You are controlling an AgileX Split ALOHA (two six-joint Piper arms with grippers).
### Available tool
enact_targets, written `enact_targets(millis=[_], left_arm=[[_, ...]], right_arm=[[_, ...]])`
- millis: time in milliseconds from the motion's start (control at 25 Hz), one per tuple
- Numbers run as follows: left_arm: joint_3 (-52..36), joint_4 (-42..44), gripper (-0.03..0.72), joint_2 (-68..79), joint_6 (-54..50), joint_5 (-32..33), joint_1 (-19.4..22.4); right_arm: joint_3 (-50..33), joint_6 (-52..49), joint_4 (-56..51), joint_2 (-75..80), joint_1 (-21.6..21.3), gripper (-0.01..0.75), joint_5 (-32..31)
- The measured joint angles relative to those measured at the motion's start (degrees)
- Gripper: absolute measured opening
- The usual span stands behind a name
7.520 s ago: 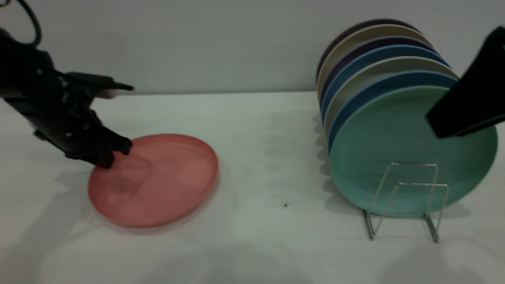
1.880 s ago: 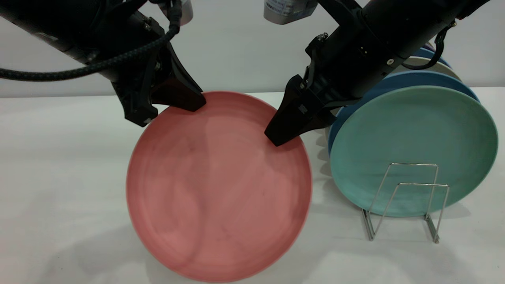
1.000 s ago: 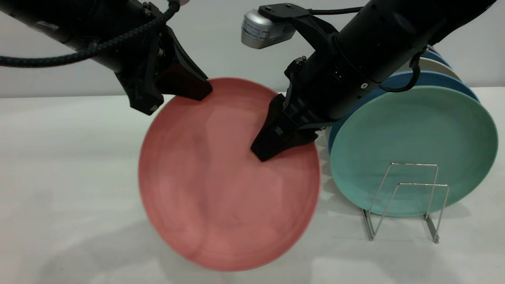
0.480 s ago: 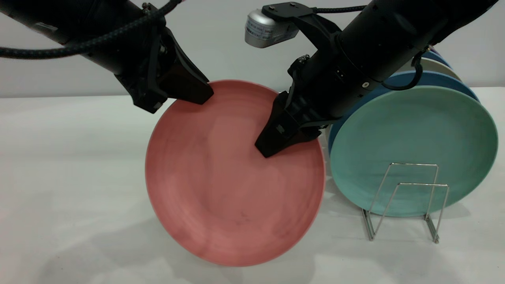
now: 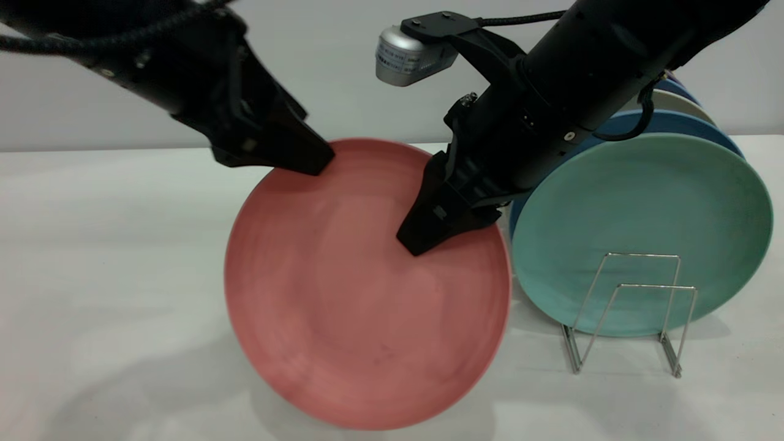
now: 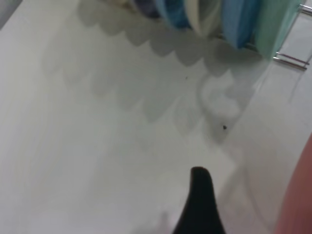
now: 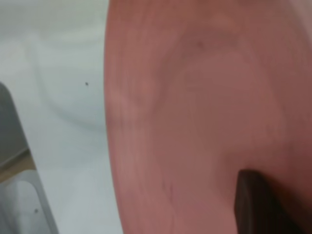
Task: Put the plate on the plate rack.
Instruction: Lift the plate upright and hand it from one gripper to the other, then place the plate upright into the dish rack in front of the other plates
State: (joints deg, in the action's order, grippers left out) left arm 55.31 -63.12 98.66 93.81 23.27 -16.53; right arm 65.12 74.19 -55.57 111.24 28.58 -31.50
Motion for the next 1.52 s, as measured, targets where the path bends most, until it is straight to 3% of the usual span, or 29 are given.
enact_targets(millis=[280, 520, 1120, 1520], left_arm=[[0.0, -0.3, 0.549, -0.1, -10.3, 3.0, 9.7], [0.0, -0.3, 0.502, -0.1, -15.8, 3.8, 14.5], [0.0, -1.0, 0.498, -0.1, -25.1, -4.1, 14.8], [0.0, -1.3, 0.498, -0.1, -26.1, -4.5, 14.8]], right_arm=[[0.1, -3.8, 8.2, -0.6, 0.0, 0.128, -1.3], [0.1, -9.0, 15.4, -3.0, 0.0, 0.128, -2.2], [0.1, -25.7, 36.8, -14.8, 0.0, 0.128, -9.6], [-0.1, -36.0, 53.2, -19.7, 1.8, 0.128, -14.0]])
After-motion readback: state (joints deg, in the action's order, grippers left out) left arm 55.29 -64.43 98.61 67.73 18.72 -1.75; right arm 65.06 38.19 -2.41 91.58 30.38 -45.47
